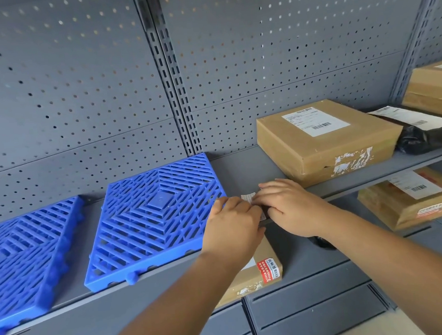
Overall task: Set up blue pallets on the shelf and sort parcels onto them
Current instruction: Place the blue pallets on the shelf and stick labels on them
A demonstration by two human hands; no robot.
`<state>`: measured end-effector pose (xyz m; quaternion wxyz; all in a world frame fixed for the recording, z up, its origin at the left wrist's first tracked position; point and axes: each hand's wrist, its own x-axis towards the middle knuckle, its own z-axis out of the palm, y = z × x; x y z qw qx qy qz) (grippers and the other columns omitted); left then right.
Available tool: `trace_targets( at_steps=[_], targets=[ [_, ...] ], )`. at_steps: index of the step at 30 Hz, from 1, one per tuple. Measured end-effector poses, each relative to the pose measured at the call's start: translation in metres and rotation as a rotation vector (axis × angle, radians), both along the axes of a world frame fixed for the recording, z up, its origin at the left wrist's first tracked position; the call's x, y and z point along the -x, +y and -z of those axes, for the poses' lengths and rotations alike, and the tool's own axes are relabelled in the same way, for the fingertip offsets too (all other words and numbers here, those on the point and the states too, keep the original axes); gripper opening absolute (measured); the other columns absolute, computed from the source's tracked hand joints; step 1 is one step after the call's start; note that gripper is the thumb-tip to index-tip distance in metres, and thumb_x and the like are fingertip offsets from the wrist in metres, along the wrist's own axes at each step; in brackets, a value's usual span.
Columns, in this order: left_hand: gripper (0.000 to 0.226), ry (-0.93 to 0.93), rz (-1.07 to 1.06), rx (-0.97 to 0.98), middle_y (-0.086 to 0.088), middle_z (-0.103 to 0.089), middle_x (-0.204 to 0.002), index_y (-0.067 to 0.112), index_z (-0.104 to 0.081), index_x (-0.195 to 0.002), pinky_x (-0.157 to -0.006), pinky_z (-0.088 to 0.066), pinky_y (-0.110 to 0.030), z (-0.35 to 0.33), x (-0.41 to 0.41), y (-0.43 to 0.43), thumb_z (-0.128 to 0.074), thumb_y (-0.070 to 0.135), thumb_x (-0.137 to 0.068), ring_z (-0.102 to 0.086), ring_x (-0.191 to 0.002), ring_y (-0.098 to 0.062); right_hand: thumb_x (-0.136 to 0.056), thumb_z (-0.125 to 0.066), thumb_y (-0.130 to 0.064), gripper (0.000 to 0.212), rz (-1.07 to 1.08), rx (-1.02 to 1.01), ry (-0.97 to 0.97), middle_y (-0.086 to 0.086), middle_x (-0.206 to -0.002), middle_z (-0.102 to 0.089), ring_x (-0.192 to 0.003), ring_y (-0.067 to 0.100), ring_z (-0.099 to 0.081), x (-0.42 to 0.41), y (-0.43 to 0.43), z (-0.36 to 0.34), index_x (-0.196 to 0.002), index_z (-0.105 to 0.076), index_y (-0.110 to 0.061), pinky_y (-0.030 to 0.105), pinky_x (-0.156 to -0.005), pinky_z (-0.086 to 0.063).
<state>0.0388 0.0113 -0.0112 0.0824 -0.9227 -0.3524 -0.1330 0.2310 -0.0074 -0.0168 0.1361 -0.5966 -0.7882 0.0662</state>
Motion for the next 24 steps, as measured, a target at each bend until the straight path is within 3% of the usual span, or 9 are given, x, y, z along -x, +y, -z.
trace_targets(
  at_steps=[3, 6, 11, 14, 17, 21, 24],
  targets=[
    [0.014, -0.020, 0.022, -0.041, 0.004, -0.073, -0.084, 0.024, -0.077, -0.089, -0.098, -0.050, -0.040, -0.002, -0.001, -0.003, -0.079, 0.036, -0.082, -0.068, -0.091, -0.024, -0.096, -0.040, -0.015, 0.043, 0.007, -0.011, 0.029, -0.010, -0.141, -0.057, -0.145, 0.013, -0.034, 0.000, -0.005, -0.001, -0.130, -0.065, -0.026, 0.027, -0.115, -0.015],
    [0.007, -0.094, 0.033, -0.074, 0.005, -0.068, -0.067, 0.024, -0.077, -0.076, -0.085, -0.054, -0.036, -0.001, 0.000, -0.004, -0.082, 0.026, -0.079, -0.066, -0.074, -0.024, -0.096, -0.043, -0.013, 0.040, 0.008, -0.023, 0.061, -0.010, -0.134, -0.059, -0.141, 0.014, -0.035, 0.001, -0.010, -0.001, -0.125, -0.067, -0.026, 0.026, -0.111, -0.016],
    [0.012, -0.137, 0.013, -0.123, 0.008, -0.068, -0.064, 0.027, -0.079, -0.079, -0.080, -0.052, -0.035, -0.008, 0.004, -0.005, -0.080, 0.015, -0.077, -0.066, -0.073, -0.023, -0.094, -0.049, -0.008, 0.036, 0.003, -0.050, 0.132, -0.011, -0.121, -0.062, -0.129, 0.017, -0.044, 0.003, -0.016, -0.004, -0.120, -0.067, -0.023, 0.031, -0.108, -0.027],
    [0.010, -0.209, 0.020, -0.161, 0.005, -0.068, -0.065, 0.023, -0.078, -0.078, -0.079, -0.050, -0.035, -0.016, 0.009, -0.004, -0.077, 0.013, -0.079, -0.067, -0.076, -0.024, -0.094, -0.058, -0.019, 0.023, 0.023, -0.157, 0.098, -0.015, -0.112, -0.065, -0.119, 0.016, -0.050, 0.006, -0.018, -0.007, -0.113, -0.070, -0.024, 0.037, -0.102, -0.037],
    [0.007, -0.279, 0.005, -0.170, 0.005, -0.069, -0.069, 0.021, -0.076, -0.079, -0.079, -0.051, -0.037, -0.026, 0.016, -0.006, -0.076, 0.015, -0.081, -0.068, -0.080, -0.024, -0.091, -0.070, -0.024, 0.009, 0.028, -0.284, 0.134, -0.023, -0.092, -0.053, -0.105, 0.018, -0.055, 0.013, -0.019, -0.011, -0.100, -0.072, -0.022, 0.039, -0.091, -0.044],
    [0.006, -0.367, -0.029, -0.162, 0.005, -0.071, -0.072, 0.020, -0.075, -0.083, -0.080, -0.049, -0.041, -0.033, 0.029, -0.008, -0.073, 0.015, -0.083, -0.068, -0.082, -0.025, -0.088, -0.076, -0.013, 0.004, 0.043, -0.421, 0.176, -0.007, -0.089, -0.069, -0.092, 0.026, -0.061, 0.021, -0.019, -0.017, -0.087, -0.073, -0.015, 0.040, -0.079, -0.048],
    [0.008, -0.392, -0.077, -0.144, 0.006, -0.072, -0.075, 0.020, -0.076, -0.087, -0.083, -0.042, -0.037, -0.036, 0.041, -0.008, -0.076, 0.013, -0.084, -0.069, -0.084, -0.024, -0.090, -0.073, -0.012, 0.004, 0.026, -0.459, 0.207, -0.006, -0.086, -0.070, -0.087, 0.025, -0.061, 0.028, -0.017, -0.021, -0.088, -0.071, -0.016, 0.041, -0.074, -0.048]
  ],
)
